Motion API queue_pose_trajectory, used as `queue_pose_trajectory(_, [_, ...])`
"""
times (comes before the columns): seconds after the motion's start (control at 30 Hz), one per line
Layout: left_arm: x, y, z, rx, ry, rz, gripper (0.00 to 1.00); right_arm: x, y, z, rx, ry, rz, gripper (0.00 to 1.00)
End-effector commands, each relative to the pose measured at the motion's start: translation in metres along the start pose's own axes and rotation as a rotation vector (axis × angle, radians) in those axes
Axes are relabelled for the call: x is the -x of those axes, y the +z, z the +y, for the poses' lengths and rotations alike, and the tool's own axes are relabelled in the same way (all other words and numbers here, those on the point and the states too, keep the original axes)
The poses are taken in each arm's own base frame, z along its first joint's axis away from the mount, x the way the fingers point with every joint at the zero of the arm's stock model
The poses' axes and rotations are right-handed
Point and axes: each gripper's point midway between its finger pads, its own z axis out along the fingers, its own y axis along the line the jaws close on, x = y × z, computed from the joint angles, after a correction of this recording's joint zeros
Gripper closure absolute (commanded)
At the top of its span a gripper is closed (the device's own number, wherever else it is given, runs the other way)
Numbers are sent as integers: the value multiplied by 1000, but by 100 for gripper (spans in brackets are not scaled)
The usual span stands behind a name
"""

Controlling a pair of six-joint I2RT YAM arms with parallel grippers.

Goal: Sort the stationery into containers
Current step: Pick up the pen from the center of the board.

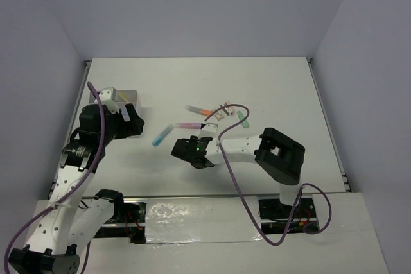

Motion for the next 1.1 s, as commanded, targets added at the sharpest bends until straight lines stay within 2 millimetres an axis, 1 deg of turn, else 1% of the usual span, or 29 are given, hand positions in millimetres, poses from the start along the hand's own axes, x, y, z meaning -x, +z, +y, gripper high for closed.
queue_pose_trajectory(0.0, [14,-7,-7,-39,28,-68,1,-10,4,8,1,4,25,39])
queue_pose_trajectory(0.03, [16,-9,-8,-38,27,-77,1,-13,3,10,16,-2,39,43])
queue_pose_trajectory(0.07, [16,-10,-8,-39,26,-80,1,-15,4,4,15,-9,45,46])
queue_pose_trajectory(0.1, [16,-10,-7,-35,26,-83,1,-19,4,3,25,-26,54,53])
queue_pose_trajectory(0.13, [16,-11,-7,-34,24,-84,1,-19,5,6,52,-26,56,56])
queue_pose_trajectory(0.17, [17,-11,-6,-32,23,-86,1,-27,5,1,60,-46,87,59])
queue_pose_trajectory(0.2, [17,-11,-6,-30,22,-85,1,-31,5,1,77,-82,101,65])
queue_pose_trajectory(0.23, [16,-10,-6,-29,22,-79,1,-33,6,9,121,-87,106,66])
queue_pose_trajectory(0.27, [15,-9,-6,-31,21,-75,1,-46,6,8,158,-119,152,67])
queue_pose_trajectory(0.3, [15,-10,-8,-41,22,-76,1,-51,6,12,226,-227,166,68])
queue_pose_trajectory(0.33, [13,-8,-13,-65,23,-61,1,-53,1,41,379,-245,158,69])
queue_pose_trajectory(0.37, [11,-7,-16,-83,23,-53,1,-66,3,39,427,-307,193,71])
queue_pose_trajectory(0.4, [10,-6,-20,-104,16,-41,1,-78,-1,42,492,-399,239,73])
queue_pose_trajectory(0.43, [5,-3,-23,-123,6,-19,1,-84,-3,46,539,-443,252,76])
queue_pose_trajectory(0.47, [-2,-1,-28,-156,-7,9,1,-90,-2,46,565,-480,270,90])
queue_pose_trajectory(0.5, [-6,1,-33,-174,-35,28,1,-90,1,42,556,-517,264,100])
queue_pose_trajectory(0.57, [-20,4,-40,-214,-74,78,1,-93,1,36,563,-549,269,100])
queue_pose_trajectory(0.63, [-23,6,-49,-260,-136,85,1,-88,-1,36,577,-579,240,100])
queue_pose_trajectory(0.67, [-34,9,-49,-273,-157,109,1,-83,-6,36,590,-580,224,100])
queue_pose_trajectory(0.73, [-39,12,-53,-297,-206,114,1,-70,-11,39,601,-599,166,100])
queue_pose_trajectory(0.77, [-49,16,-51,-290,-223,134,1,-59,-20,42,624,-594,133,100])
queue_pose_trajectory(0.8, [-53,16,-53,-299,-251,146,1,-52,-23,43,630,-609,103,100])
queue_pose_trajectory(0.83, [-58,19,-53,-306,-270,153,1,-40,-34,48,658,-601,55,100])
queue_pose_trajectory(0.87, [-62,20,-55,-314,-285,163,1,-32,-39,50,670,-601,27,100])
queue_pose_trajectory(0.93, [-66,18,-62,-346,-337,174,1,-15,-49,55,690,-587,-40,100])
queue_pose_trajectory(0.97, [-71,19,-65,-360,-349,178,1,-3,-61,58,714,-566,-85,100])
queue_pose_trajectory(1.0, [-72,18,-69,-370,-382,184,1,5,-66,60,724,-561,-113,100])
queue_pose_trajectory(1.03, [-73,17,-72,-381,-393,182,1,16,-79,64,757,-540,-154,100])
queue_pose_trajectory(1.07, [-78,16,-79,-401,-394,190,1,21,-86,66,771,-534,-182,100])
